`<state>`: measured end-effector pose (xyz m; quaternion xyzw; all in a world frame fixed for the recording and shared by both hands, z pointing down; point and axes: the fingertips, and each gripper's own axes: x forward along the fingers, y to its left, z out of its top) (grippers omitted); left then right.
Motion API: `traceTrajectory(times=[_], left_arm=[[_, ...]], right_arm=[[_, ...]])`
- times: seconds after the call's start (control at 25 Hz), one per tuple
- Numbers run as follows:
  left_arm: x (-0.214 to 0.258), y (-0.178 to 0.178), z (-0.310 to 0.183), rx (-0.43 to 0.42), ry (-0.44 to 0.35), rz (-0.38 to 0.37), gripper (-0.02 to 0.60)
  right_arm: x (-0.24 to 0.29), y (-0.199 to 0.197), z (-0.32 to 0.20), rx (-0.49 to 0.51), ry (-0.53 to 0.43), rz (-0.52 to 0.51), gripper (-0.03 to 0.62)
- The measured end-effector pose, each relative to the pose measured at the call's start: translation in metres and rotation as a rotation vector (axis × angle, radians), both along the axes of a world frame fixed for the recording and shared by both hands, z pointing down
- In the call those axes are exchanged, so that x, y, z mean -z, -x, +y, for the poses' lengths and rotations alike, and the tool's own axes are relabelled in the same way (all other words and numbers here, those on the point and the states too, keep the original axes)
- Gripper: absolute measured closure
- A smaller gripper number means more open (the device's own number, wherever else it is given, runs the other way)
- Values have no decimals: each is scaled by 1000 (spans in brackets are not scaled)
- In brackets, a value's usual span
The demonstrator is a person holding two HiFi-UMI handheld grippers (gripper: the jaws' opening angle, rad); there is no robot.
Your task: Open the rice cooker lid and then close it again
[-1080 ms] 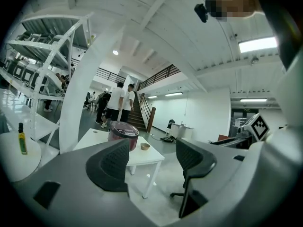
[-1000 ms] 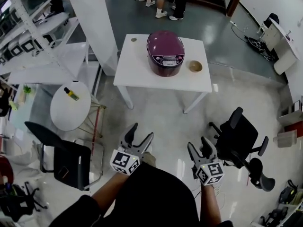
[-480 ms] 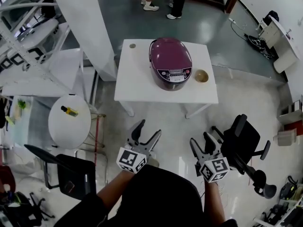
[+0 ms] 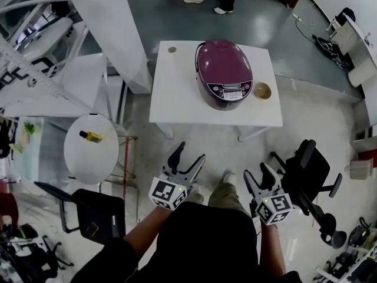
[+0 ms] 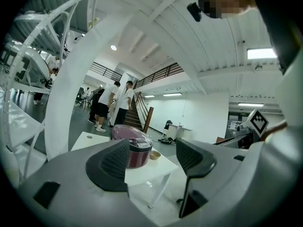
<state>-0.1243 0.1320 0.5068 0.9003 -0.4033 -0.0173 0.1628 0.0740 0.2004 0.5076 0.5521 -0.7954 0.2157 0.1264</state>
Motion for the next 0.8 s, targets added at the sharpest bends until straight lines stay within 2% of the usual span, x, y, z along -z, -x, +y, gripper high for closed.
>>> traceTrajectory(times=[0.2,0.44,0.68,0.8], left_arm=[[-12,4,-1,26,36,-15,293],[-16,1,-15,82,42,-31,293],[-12,-12,-50,152,41,-36,293],[-5,-30,-69,146,42,-46,293]], right_arm=[[-10,12,-11,42,15,-33,350],[-1,13,-56,109,-34,-62,350],[8,-6,-111,165,-75,-71,350],[11,-20,-134,172,-80,-88,350]])
